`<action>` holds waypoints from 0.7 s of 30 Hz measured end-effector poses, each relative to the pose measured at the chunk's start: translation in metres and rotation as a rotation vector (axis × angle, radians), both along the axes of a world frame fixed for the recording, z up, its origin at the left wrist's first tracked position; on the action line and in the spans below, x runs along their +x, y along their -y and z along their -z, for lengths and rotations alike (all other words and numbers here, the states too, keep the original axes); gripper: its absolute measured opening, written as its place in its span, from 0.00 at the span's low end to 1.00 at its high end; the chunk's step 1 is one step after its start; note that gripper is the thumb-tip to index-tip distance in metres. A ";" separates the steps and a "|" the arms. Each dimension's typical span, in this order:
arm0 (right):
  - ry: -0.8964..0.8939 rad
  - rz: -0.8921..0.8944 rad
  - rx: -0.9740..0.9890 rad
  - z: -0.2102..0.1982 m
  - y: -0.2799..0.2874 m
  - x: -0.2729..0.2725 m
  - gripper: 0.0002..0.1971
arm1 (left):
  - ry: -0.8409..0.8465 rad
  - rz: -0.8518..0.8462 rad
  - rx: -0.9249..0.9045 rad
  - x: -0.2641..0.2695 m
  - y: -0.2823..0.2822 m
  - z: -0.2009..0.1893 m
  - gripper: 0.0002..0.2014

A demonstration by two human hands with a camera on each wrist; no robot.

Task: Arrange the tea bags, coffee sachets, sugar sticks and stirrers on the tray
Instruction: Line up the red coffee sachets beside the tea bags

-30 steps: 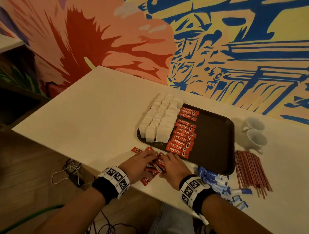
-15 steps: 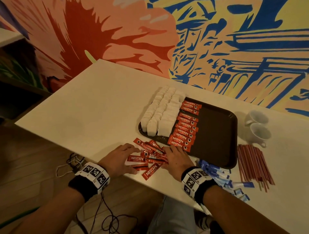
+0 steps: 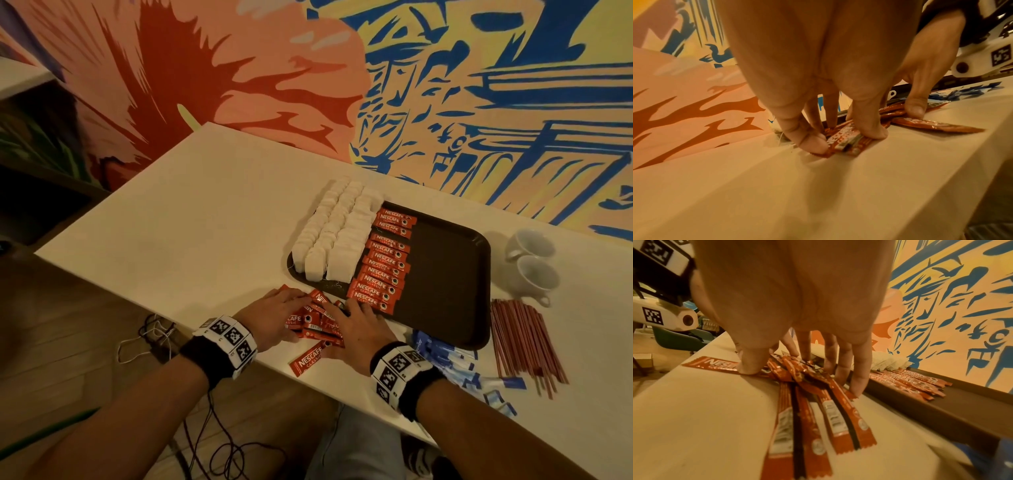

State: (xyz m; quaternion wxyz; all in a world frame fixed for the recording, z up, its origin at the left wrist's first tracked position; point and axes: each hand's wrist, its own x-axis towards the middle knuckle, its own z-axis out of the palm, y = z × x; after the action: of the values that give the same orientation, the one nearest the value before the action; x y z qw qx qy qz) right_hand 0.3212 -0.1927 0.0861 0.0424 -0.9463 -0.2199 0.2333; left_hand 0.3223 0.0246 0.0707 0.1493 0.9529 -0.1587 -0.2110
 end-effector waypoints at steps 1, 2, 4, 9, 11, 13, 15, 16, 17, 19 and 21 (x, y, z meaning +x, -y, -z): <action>0.007 -0.001 -0.008 0.000 -0.001 0.000 0.46 | 0.021 -0.001 -0.008 0.001 0.000 0.000 0.39; 0.012 -0.003 -0.015 0.000 -0.002 0.000 0.46 | 0.037 -0.002 -0.019 0.001 0.000 0.001 0.38; 0.016 0.002 -0.016 0.000 -0.003 0.000 0.44 | 0.058 -0.005 -0.047 0.001 0.001 0.002 0.35; 0.040 0.030 0.021 0.002 -0.004 -0.002 0.37 | 0.023 0.020 -0.131 0.000 -0.001 0.004 0.32; 0.047 0.029 0.027 0.002 -0.003 -0.002 0.35 | 0.021 0.038 -0.156 -0.001 -0.001 0.005 0.33; 0.049 0.021 0.032 0.002 -0.003 -0.002 0.33 | 0.034 0.054 -0.152 -0.004 0.000 0.006 0.35; 0.051 0.018 0.035 0.001 -0.003 -0.001 0.33 | 0.034 0.062 -0.132 -0.008 0.004 0.006 0.38; 0.050 0.018 0.038 0.001 -0.003 0.000 0.33 | 0.044 0.070 -0.119 -0.009 0.005 0.007 0.40; 0.046 0.021 0.045 0.000 -0.003 0.000 0.33 | 0.058 0.087 -0.099 -0.010 0.007 0.008 0.41; 0.027 0.024 0.065 0.000 -0.004 0.002 0.35 | 0.109 0.131 -0.050 -0.013 0.009 0.011 0.39; -0.004 0.026 0.070 -0.001 -0.005 0.004 0.40 | 0.152 0.157 -0.015 -0.014 0.012 0.016 0.37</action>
State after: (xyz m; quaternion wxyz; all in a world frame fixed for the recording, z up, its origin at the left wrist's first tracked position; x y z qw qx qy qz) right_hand 0.3249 -0.1878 0.0867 0.0791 -0.9465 -0.2158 0.2267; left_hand 0.3080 0.0125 0.0551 0.1267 0.9496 -0.2455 -0.1478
